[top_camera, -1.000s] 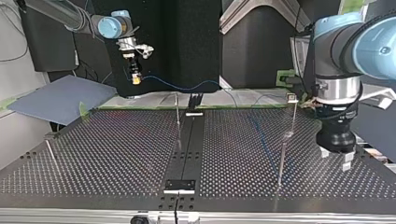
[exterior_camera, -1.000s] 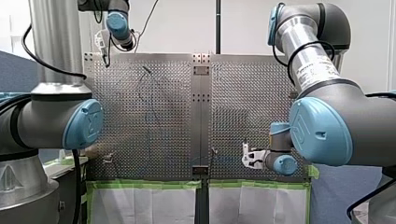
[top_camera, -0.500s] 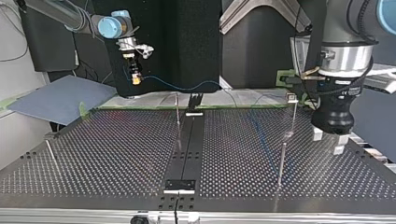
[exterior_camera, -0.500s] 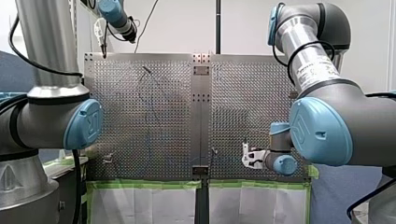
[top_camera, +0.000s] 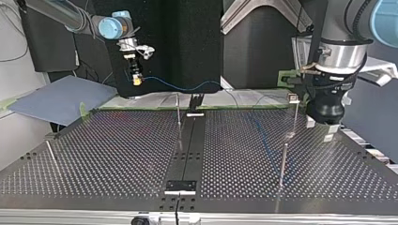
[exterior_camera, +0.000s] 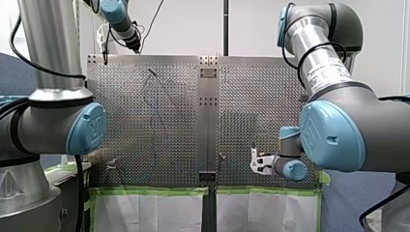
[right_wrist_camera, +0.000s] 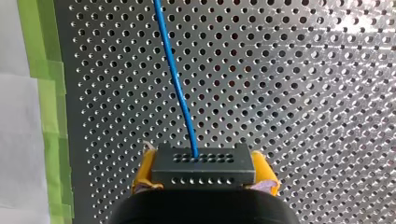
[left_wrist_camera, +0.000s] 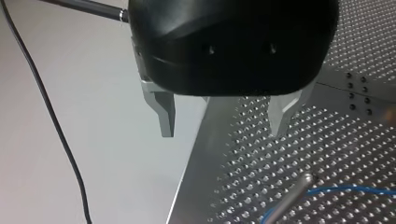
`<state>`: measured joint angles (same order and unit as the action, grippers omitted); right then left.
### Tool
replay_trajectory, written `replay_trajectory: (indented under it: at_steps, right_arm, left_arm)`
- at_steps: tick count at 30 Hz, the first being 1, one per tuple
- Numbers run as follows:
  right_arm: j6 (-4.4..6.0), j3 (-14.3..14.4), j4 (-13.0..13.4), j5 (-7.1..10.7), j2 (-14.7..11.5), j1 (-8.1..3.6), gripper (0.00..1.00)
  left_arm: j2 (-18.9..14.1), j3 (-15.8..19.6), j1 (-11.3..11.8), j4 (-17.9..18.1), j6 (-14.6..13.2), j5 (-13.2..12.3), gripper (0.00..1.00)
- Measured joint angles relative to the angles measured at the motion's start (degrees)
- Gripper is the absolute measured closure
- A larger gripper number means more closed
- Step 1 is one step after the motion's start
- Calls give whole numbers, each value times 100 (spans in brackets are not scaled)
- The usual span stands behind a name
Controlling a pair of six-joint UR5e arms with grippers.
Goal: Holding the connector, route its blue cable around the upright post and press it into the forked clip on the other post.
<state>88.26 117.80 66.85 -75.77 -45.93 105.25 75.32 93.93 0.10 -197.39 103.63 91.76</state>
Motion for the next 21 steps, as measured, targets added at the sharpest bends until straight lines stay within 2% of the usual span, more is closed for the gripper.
replay_trajectory:
  at_steps: [6, 21]
  right_arm:
    - [-3, -3, -2, 0, 0, 0, 100]
    - [-9, -2, -20, 2, 0, 16, 100]
  left_arm:
    - [2, 0, 4, -39, 50, 94, 0]
    - [3, 12, 9, -408, 88, 727, 0]
